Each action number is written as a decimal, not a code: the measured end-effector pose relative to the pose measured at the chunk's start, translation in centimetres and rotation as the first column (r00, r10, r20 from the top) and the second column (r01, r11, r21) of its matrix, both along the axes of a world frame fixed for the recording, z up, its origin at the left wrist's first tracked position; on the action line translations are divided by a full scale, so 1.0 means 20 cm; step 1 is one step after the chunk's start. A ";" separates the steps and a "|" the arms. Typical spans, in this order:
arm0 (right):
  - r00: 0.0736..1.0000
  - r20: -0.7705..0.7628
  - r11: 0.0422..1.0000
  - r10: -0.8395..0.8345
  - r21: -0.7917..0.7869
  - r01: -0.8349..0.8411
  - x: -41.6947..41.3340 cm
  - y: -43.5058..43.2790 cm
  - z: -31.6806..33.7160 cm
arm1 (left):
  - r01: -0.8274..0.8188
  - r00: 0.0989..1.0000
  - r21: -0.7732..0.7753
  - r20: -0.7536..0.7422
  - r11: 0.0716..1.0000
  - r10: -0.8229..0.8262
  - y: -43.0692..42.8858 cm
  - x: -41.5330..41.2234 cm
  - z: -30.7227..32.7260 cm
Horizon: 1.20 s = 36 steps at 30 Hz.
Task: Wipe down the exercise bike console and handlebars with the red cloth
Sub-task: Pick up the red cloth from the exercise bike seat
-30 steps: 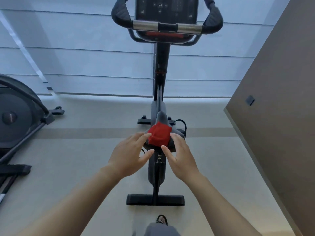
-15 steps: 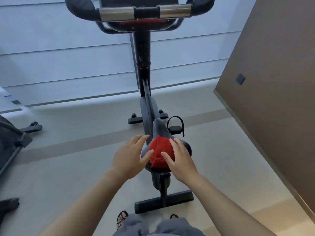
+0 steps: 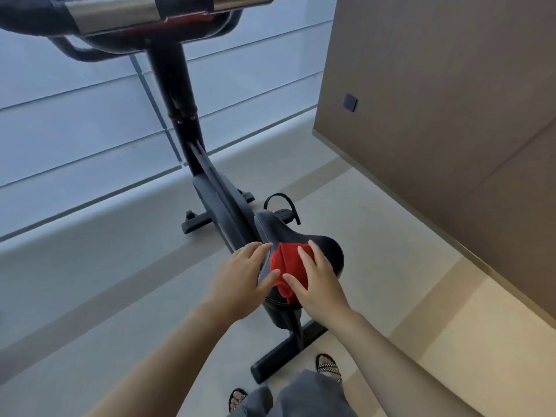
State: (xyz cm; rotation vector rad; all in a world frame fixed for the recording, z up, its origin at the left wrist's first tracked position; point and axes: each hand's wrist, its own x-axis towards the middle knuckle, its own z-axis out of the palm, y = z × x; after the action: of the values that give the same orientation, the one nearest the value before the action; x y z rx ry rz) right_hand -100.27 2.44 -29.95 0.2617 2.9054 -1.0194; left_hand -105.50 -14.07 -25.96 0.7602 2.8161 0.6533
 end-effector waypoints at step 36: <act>0.999 -0.030 0.965 0.033 -0.259 -0.040 -0.08 0.04 -0.03 | -0.203 0.979 -0.020 0.031 0.979 0.204 -0.06 -0.01 0.04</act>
State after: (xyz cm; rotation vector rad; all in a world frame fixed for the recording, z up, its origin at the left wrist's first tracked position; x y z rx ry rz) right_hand -101.83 3.15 -30.62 0.1825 2.7431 -1.3887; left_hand -105.62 -15.25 -25.19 0.4569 2.8896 0.6646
